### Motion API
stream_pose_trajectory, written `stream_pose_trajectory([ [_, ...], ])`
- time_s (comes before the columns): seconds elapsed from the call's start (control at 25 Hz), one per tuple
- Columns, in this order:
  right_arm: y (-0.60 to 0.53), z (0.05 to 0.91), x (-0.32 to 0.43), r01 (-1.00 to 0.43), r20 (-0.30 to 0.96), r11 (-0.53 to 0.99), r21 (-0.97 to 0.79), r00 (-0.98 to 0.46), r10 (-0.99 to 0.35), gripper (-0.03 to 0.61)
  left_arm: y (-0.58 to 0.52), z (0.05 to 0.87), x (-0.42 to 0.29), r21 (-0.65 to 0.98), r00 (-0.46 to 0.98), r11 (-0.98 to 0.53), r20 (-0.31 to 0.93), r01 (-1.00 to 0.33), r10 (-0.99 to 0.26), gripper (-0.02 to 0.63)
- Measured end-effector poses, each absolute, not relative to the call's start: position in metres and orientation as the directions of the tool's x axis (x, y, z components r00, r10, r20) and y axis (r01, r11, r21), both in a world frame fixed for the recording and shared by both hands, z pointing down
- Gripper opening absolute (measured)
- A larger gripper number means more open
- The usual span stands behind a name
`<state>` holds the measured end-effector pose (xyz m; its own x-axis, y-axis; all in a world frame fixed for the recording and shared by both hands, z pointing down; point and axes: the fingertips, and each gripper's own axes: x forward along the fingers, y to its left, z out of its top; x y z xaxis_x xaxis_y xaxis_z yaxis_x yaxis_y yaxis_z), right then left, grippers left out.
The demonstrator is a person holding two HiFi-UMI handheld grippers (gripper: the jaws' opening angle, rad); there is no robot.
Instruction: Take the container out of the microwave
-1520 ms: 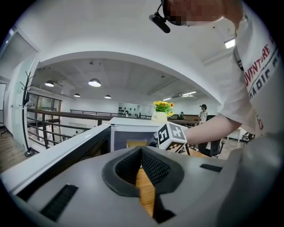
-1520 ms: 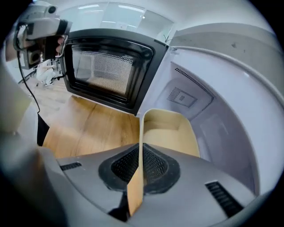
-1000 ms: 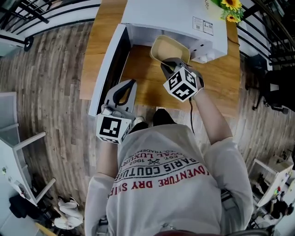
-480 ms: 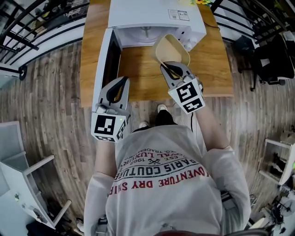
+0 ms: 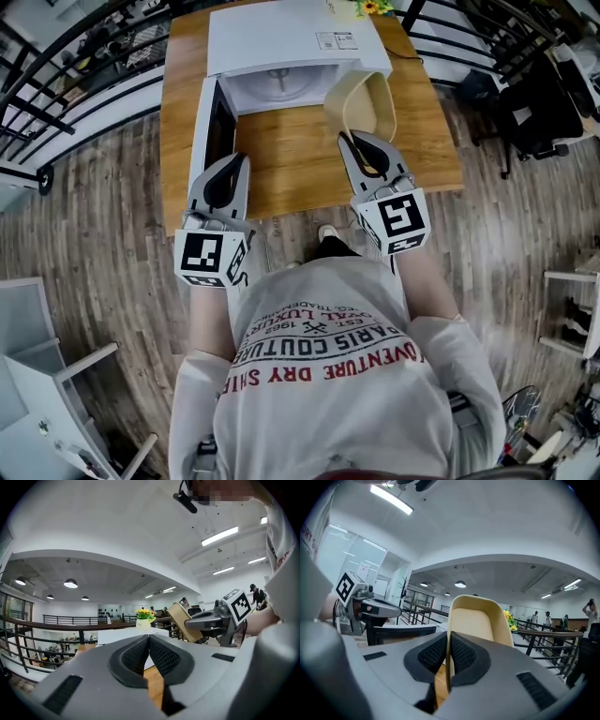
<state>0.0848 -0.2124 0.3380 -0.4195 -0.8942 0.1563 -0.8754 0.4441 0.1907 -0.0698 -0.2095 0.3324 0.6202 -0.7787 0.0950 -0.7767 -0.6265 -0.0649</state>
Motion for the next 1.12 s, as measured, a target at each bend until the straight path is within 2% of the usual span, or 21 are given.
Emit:
stream_pose_trajectory([
  [0.36,-0.211,0.327,0.101,-0.915,0.073,0.375,0.151,-0.368,-0.927,0.032,-0.212,0.324,-0.064,-0.082,0.629,-0.635,0.087,-0.768,-0.772,0.017],
  [1.12,-0.229,0.336,0.102,-0.906,0.076,0.405,0.121,-0.398,-0.914,0.031,-0.223,0.327,-0.062,-0.078,0.603,-0.612,0.108,-0.787,-0.79,0.017],
])
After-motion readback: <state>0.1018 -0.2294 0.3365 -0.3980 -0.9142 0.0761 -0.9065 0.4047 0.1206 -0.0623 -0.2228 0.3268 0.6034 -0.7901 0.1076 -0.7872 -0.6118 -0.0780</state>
